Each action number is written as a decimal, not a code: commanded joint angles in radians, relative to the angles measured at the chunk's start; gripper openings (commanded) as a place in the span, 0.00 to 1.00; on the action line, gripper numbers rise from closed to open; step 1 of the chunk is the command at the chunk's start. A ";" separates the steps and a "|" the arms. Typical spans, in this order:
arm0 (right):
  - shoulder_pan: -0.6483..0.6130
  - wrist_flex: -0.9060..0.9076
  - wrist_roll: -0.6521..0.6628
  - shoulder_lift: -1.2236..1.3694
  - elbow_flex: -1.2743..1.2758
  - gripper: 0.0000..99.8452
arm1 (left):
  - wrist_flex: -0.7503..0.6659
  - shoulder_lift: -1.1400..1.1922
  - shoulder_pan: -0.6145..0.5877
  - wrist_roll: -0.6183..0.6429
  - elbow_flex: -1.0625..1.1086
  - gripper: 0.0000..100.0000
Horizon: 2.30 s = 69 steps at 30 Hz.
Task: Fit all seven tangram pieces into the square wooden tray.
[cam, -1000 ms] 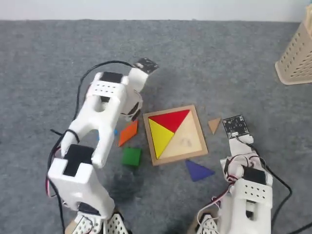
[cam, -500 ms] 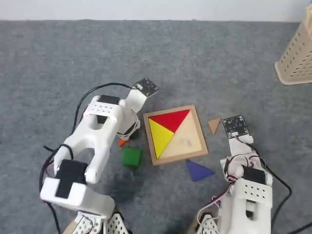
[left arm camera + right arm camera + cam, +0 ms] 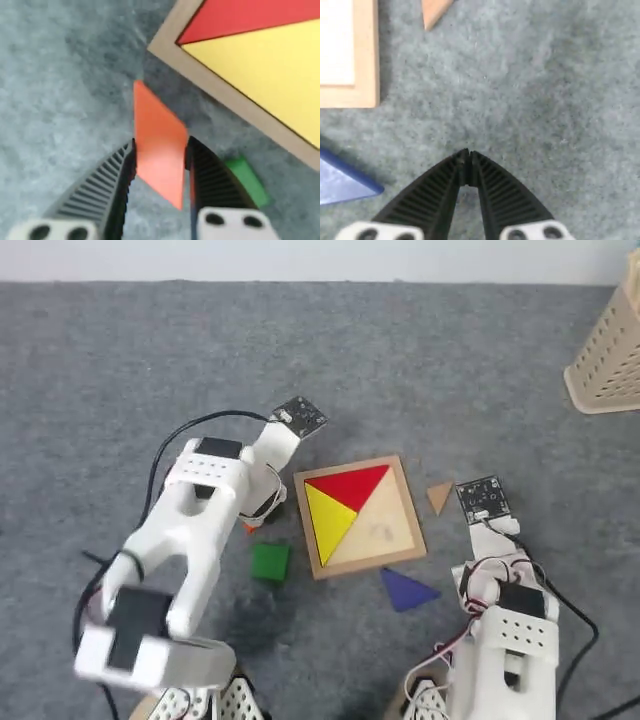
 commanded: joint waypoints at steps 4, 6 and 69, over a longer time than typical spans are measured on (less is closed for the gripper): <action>-0.010 0.021 0.014 -0.027 -0.006 0.01 | 0.055 -0.172 0.034 -0.005 0.038 0.16; -0.010 0.022 0.014 -0.027 -0.006 0.01 | 0.055 -0.173 0.034 -0.005 0.038 0.16; -0.010 0.021 0.014 -0.027 -0.006 0.01 | 0.327 0.160 0.009 -0.058 -0.371 0.01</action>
